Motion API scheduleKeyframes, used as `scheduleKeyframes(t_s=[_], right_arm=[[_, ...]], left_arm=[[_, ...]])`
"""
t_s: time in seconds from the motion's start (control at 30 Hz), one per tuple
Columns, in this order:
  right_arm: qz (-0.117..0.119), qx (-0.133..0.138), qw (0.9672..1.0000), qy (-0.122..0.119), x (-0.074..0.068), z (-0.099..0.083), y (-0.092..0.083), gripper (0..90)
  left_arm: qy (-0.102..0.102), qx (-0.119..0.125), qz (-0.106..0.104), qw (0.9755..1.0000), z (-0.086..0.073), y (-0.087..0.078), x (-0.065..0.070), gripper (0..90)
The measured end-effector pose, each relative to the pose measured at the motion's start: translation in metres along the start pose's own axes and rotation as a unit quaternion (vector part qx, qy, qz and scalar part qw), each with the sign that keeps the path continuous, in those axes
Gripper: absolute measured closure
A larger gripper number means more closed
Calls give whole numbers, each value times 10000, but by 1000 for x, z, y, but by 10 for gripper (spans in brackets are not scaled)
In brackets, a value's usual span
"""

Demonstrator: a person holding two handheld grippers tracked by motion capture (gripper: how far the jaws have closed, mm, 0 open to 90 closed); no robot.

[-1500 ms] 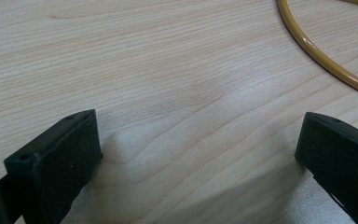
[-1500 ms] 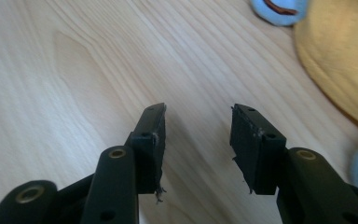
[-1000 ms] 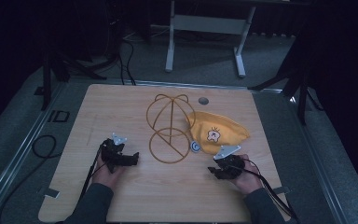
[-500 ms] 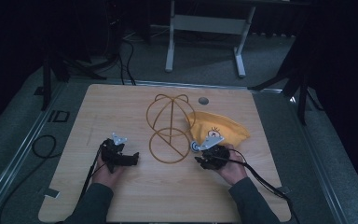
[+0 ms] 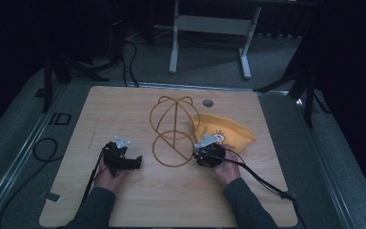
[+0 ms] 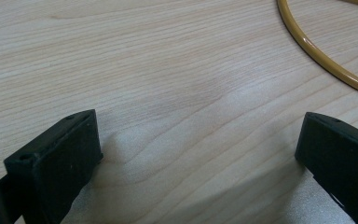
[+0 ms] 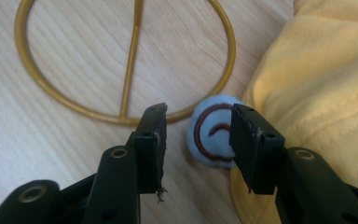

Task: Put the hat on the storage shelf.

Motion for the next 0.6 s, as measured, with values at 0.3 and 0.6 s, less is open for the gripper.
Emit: scheduleKeyframes(t_s=[0.3, 0.6], right_arm=[[-89, -226, 9997, 95, 4, -4, 18, 557], [-65, -326, 9987, 399, 13, -3, 22, 691]], left_arm=[[3, -5, 0, 10000, 0, 0, 0, 1], [6, -7, 1, 10000, 0, 0, 0, 1]])
Point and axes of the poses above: each handheld gripper's, and its own axes: y roughly forward along the jaws, z roughly out of its top, x roughly to its right, the point moved 3 cm from there along y, roughly forward along the jaws, and after that the axes turned 3 degrees about -z, right-handed, at the moved point
